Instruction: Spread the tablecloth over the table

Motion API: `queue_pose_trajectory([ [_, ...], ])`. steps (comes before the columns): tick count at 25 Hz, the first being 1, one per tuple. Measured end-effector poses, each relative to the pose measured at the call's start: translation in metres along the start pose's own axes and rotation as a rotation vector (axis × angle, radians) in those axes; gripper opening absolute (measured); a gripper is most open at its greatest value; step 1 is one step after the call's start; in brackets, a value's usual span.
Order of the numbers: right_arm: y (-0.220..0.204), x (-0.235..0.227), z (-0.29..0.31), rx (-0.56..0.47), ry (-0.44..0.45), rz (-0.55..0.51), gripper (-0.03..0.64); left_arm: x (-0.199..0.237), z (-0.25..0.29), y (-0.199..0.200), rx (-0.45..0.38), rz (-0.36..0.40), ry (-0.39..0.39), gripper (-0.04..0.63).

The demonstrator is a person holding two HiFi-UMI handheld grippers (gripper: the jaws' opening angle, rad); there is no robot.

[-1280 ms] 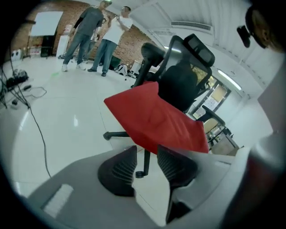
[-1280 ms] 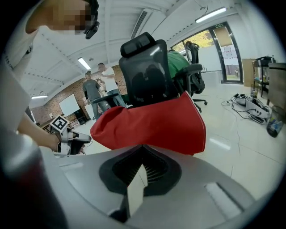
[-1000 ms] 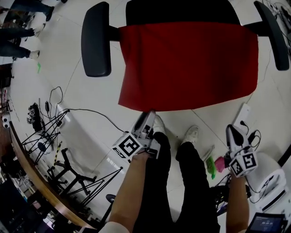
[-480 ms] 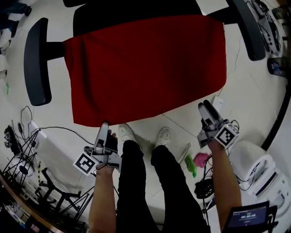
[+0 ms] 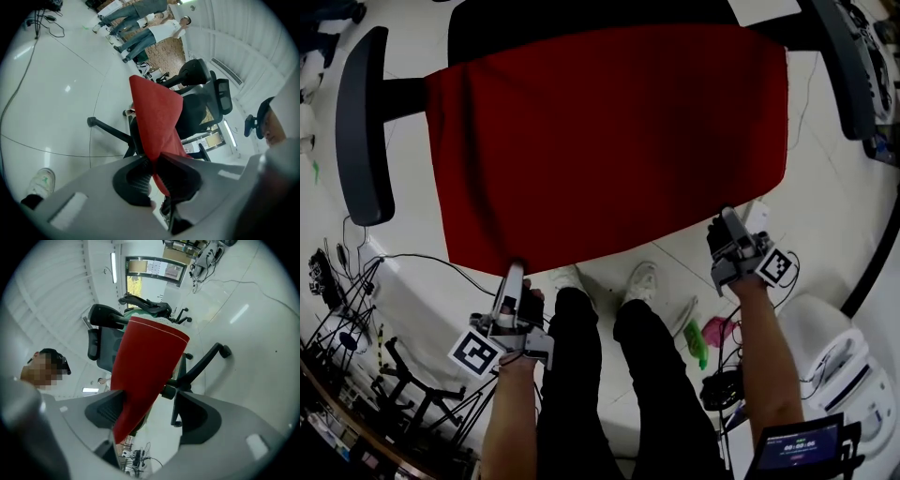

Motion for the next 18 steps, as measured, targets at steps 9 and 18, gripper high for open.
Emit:
queue_pose_trajectory([
  [9,-0.004,0.054,-0.01,0.041,-0.021,-0.192,0.018,-0.014,-0.004,0.008,-0.008,0.138,0.07,0.025],
  [18,0.008,0.156,-0.031,0.06,-0.21,-0.626,0.017,-0.075,-0.029,0.017,-0.031,0.523,0.187,0.021],
])
Point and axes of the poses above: the fingertips, and each gripper's own axes: z forward along the fingers, x to its left, y out of its top, the point moved 2 cm from there along -z, backward along the fingers, and after that the axes turned 1 degree about -y, right-handed, at the moved point
